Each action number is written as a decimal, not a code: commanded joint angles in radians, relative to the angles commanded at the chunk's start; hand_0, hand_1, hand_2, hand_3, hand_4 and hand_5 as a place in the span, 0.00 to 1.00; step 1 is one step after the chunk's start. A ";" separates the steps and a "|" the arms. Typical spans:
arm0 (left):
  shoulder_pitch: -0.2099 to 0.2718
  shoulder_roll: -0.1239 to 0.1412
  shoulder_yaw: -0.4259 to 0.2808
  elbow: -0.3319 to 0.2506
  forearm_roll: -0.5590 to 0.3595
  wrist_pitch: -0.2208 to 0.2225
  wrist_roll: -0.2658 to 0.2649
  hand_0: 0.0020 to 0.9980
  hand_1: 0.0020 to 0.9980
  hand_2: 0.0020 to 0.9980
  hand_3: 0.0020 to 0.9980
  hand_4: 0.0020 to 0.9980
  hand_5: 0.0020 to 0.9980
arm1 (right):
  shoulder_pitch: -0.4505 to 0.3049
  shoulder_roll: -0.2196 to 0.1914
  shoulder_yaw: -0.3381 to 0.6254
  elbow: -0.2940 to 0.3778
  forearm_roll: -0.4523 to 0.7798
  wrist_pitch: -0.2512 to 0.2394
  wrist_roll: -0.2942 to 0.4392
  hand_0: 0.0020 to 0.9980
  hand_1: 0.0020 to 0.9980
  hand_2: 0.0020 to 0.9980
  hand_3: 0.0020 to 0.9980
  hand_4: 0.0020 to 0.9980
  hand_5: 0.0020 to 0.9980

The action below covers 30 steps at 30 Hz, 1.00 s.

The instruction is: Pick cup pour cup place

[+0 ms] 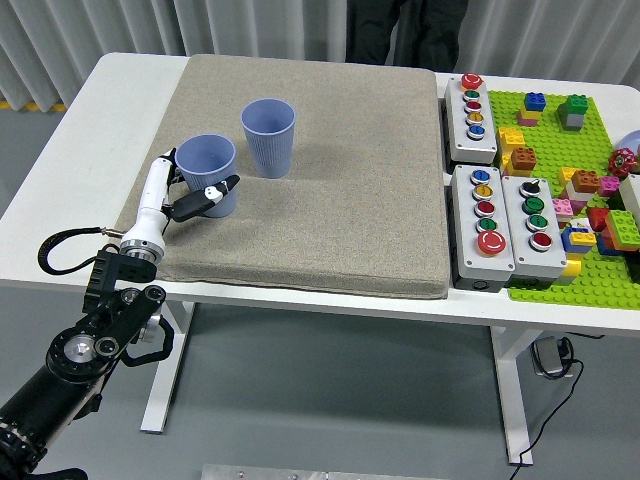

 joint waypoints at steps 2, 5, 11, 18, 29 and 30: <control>0.003 0.000 -0.002 -0.009 0.005 0.015 -0.006 0.56 0.51 0.56 0.58 0.93 0.29 | -0.001 0.000 0.000 0.000 0.000 0.000 0.000 0.70 0.71 0.68 0.64 0.08 0.35; 0.007 0.003 -0.005 -0.021 0.014 0.026 -0.009 0.56 0.51 0.56 0.58 0.93 0.29 | -0.003 0.001 0.001 0.000 -0.002 0.000 0.000 0.70 0.71 0.68 0.64 0.08 0.35; 0.002 0.019 -0.014 -0.044 0.098 0.029 0.021 0.53 0.50 0.58 0.57 0.91 0.27 | -0.007 0.001 0.003 0.001 -0.004 0.000 -0.001 0.70 0.71 0.68 0.64 0.08 0.35; -0.053 0.092 -0.004 -0.052 0.222 -0.002 0.082 0.50 0.49 0.56 0.57 0.91 0.27 | -0.010 -0.003 0.001 0.000 0.003 -0.001 0.001 0.70 0.71 0.68 0.64 0.08 0.35; -0.183 0.184 0.034 0.001 0.326 -0.088 0.135 0.50 0.48 0.55 0.57 0.91 0.27 | -0.002 -0.010 -0.006 -0.002 0.021 -0.005 0.004 0.70 0.71 0.68 0.64 0.08 0.35; -0.200 0.193 0.049 0.001 0.349 -0.103 0.145 0.50 0.48 0.55 0.57 0.91 0.27 | -0.001 -0.011 -0.007 -0.002 0.023 -0.006 0.004 0.70 0.71 0.68 0.64 0.08 0.35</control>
